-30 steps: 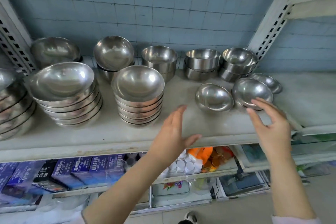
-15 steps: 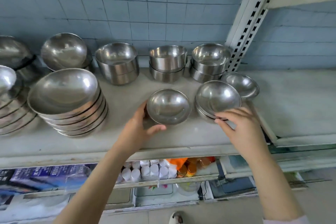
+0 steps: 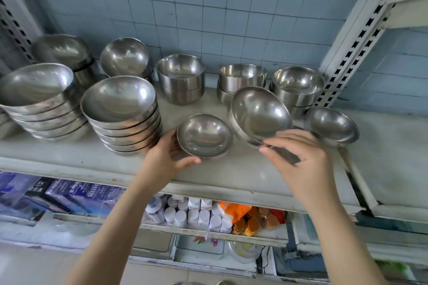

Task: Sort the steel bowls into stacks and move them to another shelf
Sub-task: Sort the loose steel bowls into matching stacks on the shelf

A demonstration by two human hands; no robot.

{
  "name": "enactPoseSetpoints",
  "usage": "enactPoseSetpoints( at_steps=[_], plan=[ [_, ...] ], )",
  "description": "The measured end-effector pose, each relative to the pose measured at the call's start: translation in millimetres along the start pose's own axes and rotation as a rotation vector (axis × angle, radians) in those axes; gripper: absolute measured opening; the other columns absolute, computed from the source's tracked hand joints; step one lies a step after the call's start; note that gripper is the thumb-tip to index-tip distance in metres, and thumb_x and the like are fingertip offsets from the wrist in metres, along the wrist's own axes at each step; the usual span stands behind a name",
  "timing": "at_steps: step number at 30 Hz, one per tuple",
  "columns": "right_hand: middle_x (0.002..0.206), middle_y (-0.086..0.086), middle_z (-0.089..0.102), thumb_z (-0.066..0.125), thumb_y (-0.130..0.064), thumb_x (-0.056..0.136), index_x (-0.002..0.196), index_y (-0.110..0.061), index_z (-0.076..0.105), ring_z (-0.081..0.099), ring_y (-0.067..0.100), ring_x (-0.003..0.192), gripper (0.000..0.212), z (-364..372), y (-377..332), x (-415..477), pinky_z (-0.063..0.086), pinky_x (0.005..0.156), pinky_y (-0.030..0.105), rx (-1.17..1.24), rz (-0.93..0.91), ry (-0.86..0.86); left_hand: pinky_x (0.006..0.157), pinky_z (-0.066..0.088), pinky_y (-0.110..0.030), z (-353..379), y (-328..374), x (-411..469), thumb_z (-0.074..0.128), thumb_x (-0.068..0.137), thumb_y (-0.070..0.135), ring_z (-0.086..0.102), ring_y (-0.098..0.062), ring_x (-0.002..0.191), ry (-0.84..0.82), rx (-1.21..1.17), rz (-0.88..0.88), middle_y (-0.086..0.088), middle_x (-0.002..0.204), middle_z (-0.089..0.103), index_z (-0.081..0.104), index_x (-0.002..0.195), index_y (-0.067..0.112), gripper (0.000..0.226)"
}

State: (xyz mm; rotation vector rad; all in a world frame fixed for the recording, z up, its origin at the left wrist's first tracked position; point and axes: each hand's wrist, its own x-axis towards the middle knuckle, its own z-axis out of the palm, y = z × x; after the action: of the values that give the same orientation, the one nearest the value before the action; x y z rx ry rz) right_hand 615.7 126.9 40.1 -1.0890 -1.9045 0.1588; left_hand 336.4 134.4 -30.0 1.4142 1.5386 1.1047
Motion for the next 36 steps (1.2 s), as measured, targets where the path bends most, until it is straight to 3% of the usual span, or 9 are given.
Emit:
enactPoseSetpoints(
  at_steps=[3, 6, 12, 21, 26, 29, 31, 34, 36],
  plan=[
    [0.088, -0.013, 0.072, 0.079, -0.022, 0.078, 0.09, -0.018, 0.079, 0.062, 0.012, 0.099, 0.013, 32.7, -13.6, 13.1, 0.047, 0.092, 0.02, 0.075, -0.038, -0.098, 0.104, 0.048, -0.035, -1.0, -0.5, -0.9, 0.088, 0.052, 0.05, 0.064, -0.003, 0.113, -0.005, 0.023, 0.02, 0.007, 0.123, 0.067, 0.044, 0.142, 0.021, 0.104],
    [0.088, -0.014, 0.073, 0.081, -0.019, 0.077, 0.09, -0.022, 0.08, 0.062, 0.007, 0.101, 0.013, 57.4, -15.7, 19.4, 0.046, 0.092, 0.017, 0.076, -0.052, -0.188, 0.103, 0.049, -0.038, -3.8, 0.2, -0.6, 0.086, 0.05, 0.059, 0.064, -0.005, 0.113, -0.026, 0.016, 0.016, 0.005, 0.123, 0.067, 0.044, 0.14, 0.018, 0.108],
    [0.089, -0.017, 0.071, 0.081, -0.016, 0.078, 0.09, -0.022, 0.08, 0.063, 0.01, 0.105, 0.013, 72.3, -9.7, 17.3, 0.046, 0.095, 0.021, 0.06, 0.011, -0.327, 0.105, 0.047, -0.034, -6.0, 3.1, -1.4, 0.084, 0.052, 0.048, 0.06, -0.007, 0.117, -0.034, 0.001, 0.009, 0.001, 0.127, 0.064, 0.043, 0.139, 0.017, 0.101],
    [0.088, -0.01, 0.076, 0.076, -0.019, 0.08, 0.09, -0.018, 0.081, 0.061, 0.012, 0.101, 0.011, 77.2, -9.5, 21.4, 0.039, 0.093, 0.006, 0.018, -0.044, -0.405, 0.101, 0.046, -0.02, -7.3, 2.4, 1.2, 0.089, 0.061, 0.03, 0.06, -0.003, 0.116, -0.055, 0.006, 0.007, 0.005, 0.124, 0.064, 0.045, 0.137, 0.016, 0.089],
    [0.088, -0.011, 0.075, 0.072, -0.021, 0.081, 0.09, -0.017, 0.081, 0.058, 0.019, 0.095, 0.013, 75.8, -8.6, 23.9, 0.042, 0.089, 0.015, -0.014, -0.095, -0.421, 0.102, 0.045, -0.019, -8.6, 2.7, 0.4, 0.087, 0.058, 0.036, 0.058, 0.001, 0.116, -0.078, -0.014, 0.002, 0.014, 0.118, 0.062, 0.045, 0.137, 0.019, 0.09],
    [0.1, -0.014, 0.073, 0.075, -0.02, 0.083, 0.101, -0.021, 0.079, 0.057, 0.017, 0.108, 0.018, 74.0, -11.7, 26.0, 0.046, 0.095, 0.024, -0.016, -0.071, -0.463, 0.105, 0.046, -0.026, -10.5, 2.0, 0.2, 0.084, 0.054, 0.047, 0.059, 0.0, 0.117, -0.088, -0.013, 0.005, 0.013, 0.12, 0.063, 0.045, 0.137, 0.019, 0.097],
    [0.122, -0.026, 0.063, 0.077, -0.025, 0.082, 0.12, -0.03, 0.07, 0.048, 0.003, 0.126, 0.039, 68.1, -14.8, 25.7, 0.038, 0.106, 0.019, 0.024, 0.018, -0.51, 0.105, 0.046, -0.029, -11.3, 1.0, 0.3, 0.083, 0.052, 0.054, 0.059, -0.001, 0.118, -0.094, -0.01, 0.009, 0.011, 0.123, 0.064, 0.045, 0.138, 0.018, 0.101],
    [0.126, -0.05, 0.039, 0.078, -0.035, 0.077, 0.135, -0.037, 0.056, 0.034, -0.014, 0.132, 0.062, 46.0, -13.5, 15.5, 0.025, 0.109, 0.007, 0.034, 0.173, -0.36, 0.103, 0.046, -0.024, -11.5, 1.1, 0.5, 0.083, 0.053, 0.051, 0.059, -0.001, 0.116, -0.082, 0.005, 0.015, 0.013, 0.12, 0.063, 0.045, 0.138, 0.019, 0.099],
    [0.127, -0.035, 0.048, 0.075, -0.039, 0.075, 0.131, -0.025, 0.062, 0.047, 0.005, 0.127, 0.059, 25.1, -1.7, 1.6, 0.037, 0.109, 0.024, -0.056, 0.225, -0.172, 0.101, 0.046, -0.02, -10.8, 0.4, 1.1, 0.082, 0.053, 0.049, 0.06, -0.002, 0.114, -0.07, 0.02, 0.029, 0.014, 0.117, 0.062, 0.045, 0.138, 0.019, 0.097]
  ],
)
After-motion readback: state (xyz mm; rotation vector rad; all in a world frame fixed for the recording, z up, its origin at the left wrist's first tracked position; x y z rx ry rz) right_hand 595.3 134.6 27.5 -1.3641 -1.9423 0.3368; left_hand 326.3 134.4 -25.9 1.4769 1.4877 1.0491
